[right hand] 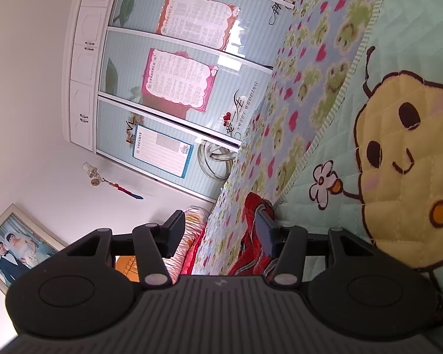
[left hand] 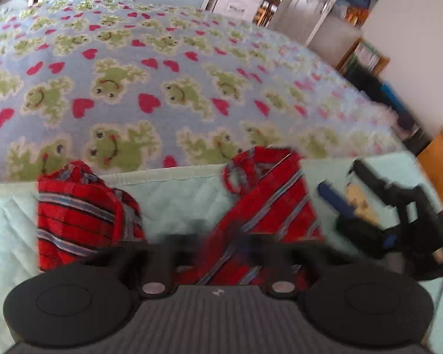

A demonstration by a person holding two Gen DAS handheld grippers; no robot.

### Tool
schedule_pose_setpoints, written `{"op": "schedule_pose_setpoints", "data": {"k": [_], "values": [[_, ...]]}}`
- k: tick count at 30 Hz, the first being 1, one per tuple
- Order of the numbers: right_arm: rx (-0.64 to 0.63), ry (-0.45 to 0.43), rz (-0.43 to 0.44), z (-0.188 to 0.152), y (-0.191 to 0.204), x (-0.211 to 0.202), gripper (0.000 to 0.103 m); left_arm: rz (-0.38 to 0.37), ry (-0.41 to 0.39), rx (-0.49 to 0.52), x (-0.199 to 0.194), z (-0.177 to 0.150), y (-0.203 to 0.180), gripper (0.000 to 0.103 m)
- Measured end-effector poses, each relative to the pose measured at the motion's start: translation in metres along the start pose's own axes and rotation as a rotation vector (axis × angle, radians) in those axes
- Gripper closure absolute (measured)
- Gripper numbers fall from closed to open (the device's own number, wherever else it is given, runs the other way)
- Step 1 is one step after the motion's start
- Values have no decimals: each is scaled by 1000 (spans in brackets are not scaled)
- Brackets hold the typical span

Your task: Fold clothes

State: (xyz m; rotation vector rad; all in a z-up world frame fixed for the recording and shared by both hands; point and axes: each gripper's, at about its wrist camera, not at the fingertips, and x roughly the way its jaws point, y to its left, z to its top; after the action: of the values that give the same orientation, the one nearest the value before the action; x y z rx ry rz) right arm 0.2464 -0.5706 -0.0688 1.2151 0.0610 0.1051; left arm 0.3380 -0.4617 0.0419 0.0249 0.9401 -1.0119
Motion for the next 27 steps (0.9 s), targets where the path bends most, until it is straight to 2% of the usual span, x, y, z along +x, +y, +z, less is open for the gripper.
{"op": "schedule_pose_setpoints", "data": {"k": [3,5,6,10,12,14,17,18,20,22,23,25,26,27], "values": [[-7,-3,-3,0,1,-2,49,3,-134,29,-36,-5,-12,102],[-9,-6,0,0,3,-3,46,52,-178,40,-48,-5,-14,102],[-9,-7,3,1,3,-3,45,90,-183,53,-49,-4,-13,102],[-29,8,-9,1,7,-1,44,197,-120,58,-24,-11,-1,103],[-61,20,-20,2,13,-1,43,231,-106,51,-17,-15,6,103],[-89,33,-2,3,22,-1,40,235,-109,49,-16,-16,11,103],[-70,67,123,5,31,-1,40,249,-106,63,-17,-15,14,103],[-48,69,134,5,29,0,40,246,-104,63,-17,-14,15,103],[-6,72,158,6,24,1,39,196,-111,61,-21,-12,14,103],[14,60,144,9,19,-1,35,140,-115,51,-25,-9,13,100],[17,50,126,10,16,-2,35,120,-114,48,-26,-7,13,95],[29,37,103,13,12,-4,34,101,-87,51,-23,-5,12,79],[34,32,94,13,10,-4,34,104,-69,61,-20,-4,11,68],[33,31,81,13,9,-4,34,106,-46,77,-16,-4,9,66]]}}
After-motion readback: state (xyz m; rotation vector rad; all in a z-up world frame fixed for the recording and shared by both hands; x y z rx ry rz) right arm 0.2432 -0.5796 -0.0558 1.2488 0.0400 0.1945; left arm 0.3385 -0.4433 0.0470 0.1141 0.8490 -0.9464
